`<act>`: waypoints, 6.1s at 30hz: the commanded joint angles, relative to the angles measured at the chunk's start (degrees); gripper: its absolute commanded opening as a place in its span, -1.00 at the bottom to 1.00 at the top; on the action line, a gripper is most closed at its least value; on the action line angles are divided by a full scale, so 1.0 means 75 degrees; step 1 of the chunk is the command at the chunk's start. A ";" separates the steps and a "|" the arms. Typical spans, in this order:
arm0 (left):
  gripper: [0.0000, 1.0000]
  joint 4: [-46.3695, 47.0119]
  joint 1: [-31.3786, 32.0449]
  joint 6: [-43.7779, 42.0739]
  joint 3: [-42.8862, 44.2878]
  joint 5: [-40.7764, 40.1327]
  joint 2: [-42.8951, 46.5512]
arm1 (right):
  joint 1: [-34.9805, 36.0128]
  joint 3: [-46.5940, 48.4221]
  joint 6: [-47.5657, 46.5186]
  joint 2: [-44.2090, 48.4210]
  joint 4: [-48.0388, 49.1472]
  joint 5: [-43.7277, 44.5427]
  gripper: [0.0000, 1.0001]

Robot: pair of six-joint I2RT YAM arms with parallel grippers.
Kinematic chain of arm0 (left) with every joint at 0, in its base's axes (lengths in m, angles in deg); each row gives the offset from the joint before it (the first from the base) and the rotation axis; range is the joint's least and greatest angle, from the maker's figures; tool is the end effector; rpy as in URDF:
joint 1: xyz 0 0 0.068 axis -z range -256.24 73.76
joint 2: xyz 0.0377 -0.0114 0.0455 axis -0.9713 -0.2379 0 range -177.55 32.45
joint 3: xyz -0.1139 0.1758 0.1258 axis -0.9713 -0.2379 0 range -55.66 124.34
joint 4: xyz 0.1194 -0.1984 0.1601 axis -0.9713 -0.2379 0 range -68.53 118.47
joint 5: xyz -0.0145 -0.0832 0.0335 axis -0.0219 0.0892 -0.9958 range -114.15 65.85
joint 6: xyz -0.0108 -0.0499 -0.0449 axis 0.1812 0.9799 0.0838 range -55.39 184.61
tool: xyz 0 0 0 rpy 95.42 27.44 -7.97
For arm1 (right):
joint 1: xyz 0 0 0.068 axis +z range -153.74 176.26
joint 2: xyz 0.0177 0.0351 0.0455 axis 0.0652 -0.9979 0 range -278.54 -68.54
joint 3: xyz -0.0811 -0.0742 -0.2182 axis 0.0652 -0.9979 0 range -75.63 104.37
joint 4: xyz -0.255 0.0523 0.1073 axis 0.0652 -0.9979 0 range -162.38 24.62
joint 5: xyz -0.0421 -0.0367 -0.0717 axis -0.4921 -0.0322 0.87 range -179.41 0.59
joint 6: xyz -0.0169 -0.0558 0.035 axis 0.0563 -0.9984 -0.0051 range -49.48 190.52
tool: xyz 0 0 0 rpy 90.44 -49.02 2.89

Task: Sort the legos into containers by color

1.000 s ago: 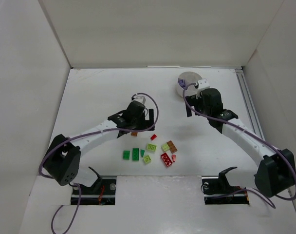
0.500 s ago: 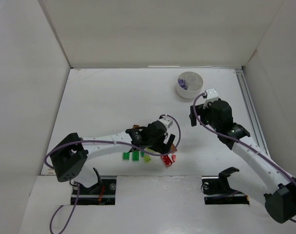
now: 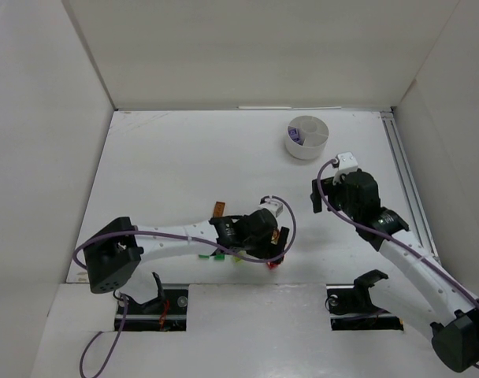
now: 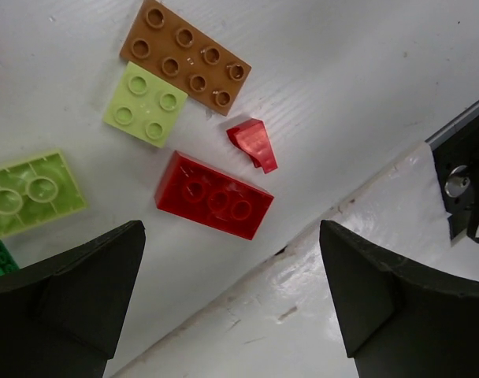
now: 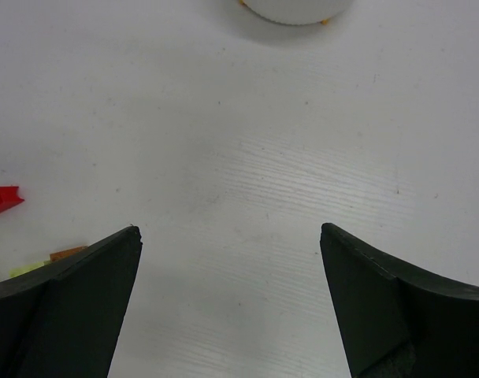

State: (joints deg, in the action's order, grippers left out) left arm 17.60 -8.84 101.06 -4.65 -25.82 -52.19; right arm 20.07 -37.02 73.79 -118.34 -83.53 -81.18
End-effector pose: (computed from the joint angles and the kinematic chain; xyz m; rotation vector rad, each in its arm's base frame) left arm 0.1340 -0.3177 0.1593 0.6555 2.4250 -0.8063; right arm 0.2347 0.0951 0.2369 -0.2846 2.0606 0.1393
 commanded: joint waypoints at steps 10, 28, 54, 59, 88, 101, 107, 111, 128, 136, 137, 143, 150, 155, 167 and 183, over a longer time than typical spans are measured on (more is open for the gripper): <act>0.84 -0.0917 0.0166 0.2920 0.0453 -0.0949 -0.0211 | 0.0083 -0.0062 0.0114 0.0839 -0.0204 0.0472 1.00; 0.60 -0.1269 0.0166 0.4398 0.0839 -0.1359 -0.1054 | 0.0083 -0.0214 0.0185 0.0968 -0.0134 0.0473 1.00; 0.01 -0.1245 0.0166 0.4165 0.0934 -0.1125 -0.1628 | 0.0083 -0.0214 0.0185 0.0968 -0.0064 0.0473 1.00; -0.09 -0.1328 0.0166 0.4164 0.1098 -0.1125 -0.1711 | 0.0083 -0.0214 0.0185 0.1039 -0.0064 0.0403 1.00; -0.42 -0.0542 -0.0759 0.2992 0.2468 -0.4604 0.1465 | 0.1288 0.0053 -0.1430 0.1393 0.2173 -0.4131 1.00; -0.42 0.0908 -0.0830 0.2700 0.1756 -0.4466 0.2132 | 0.2075 0.1250 -0.0894 -0.0250 0.2830 -0.3265 1.00; -0.39 0.1344 -0.0830 0.2617 0.1403 -0.4196 0.2391 | 0.2075 0.1602 -0.0600 -0.0882 0.3006 -0.3592 0.64; -0.39 0.1484 -0.0830 0.2523 0.1309 -0.4114 0.2461 | 0.2075 0.1672 -0.0365 -0.0977 0.3252 -0.3675 0.61; 0.04 0.1861 -0.0830 0.2207 0.1062 -0.4065 0.2836 | 0.2075 0.2082 -0.0225 -0.1551 0.3334 -0.4120 -0.81; 1.00 0.1416 -0.1087 0.2055 0.1438 -0.4218 0.2684 | 0.1749 0.2082 -0.0084 -0.1914 0.3334 -0.4027 -0.92; 1.00 0.1333 -0.1192 0.2055 0.1519 -0.4102 0.2684 | 0.1654 0.2082 -0.0084 -0.1915 0.3334 -0.4120 -0.92; 1.00 0.0900 -0.2983 0.1985 0.1602 -0.2312 0.2427 | 0.0263 0.1908 -0.0084 -0.1915 0.3334 -0.4039 -0.92; 1.00 0.0980 -0.4614 0.1248 0.1450 -0.1218 0.2133 | -0.1368 0.2117 -0.1383 -0.2487 0.3404 -0.3360 -0.87; 1.00 0.1251 -0.5211 0.0883 0.1310 -0.0915 0.1982 | -0.2178 0.2492 -0.2227 -0.3774 0.4654 -0.3907 -0.87; 1.00 0.1707 -0.6349 0.0052 0.1309 -0.0001 0.1137 | -0.2835 0.3921 -0.3611 -0.6355 0.5526 -0.5970 -0.76; 1.00 0.1801 -0.6420 -0.0160 0.1239 -0.0070 0.0996 | -0.3058 0.4262 -0.4303 -0.7153 0.5057 -0.6206 -0.63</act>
State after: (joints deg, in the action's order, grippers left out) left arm 29.10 -56.77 100.86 4.92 -26.57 -45.08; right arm -2.18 -5.70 43.63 -172.13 -47.12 -124.72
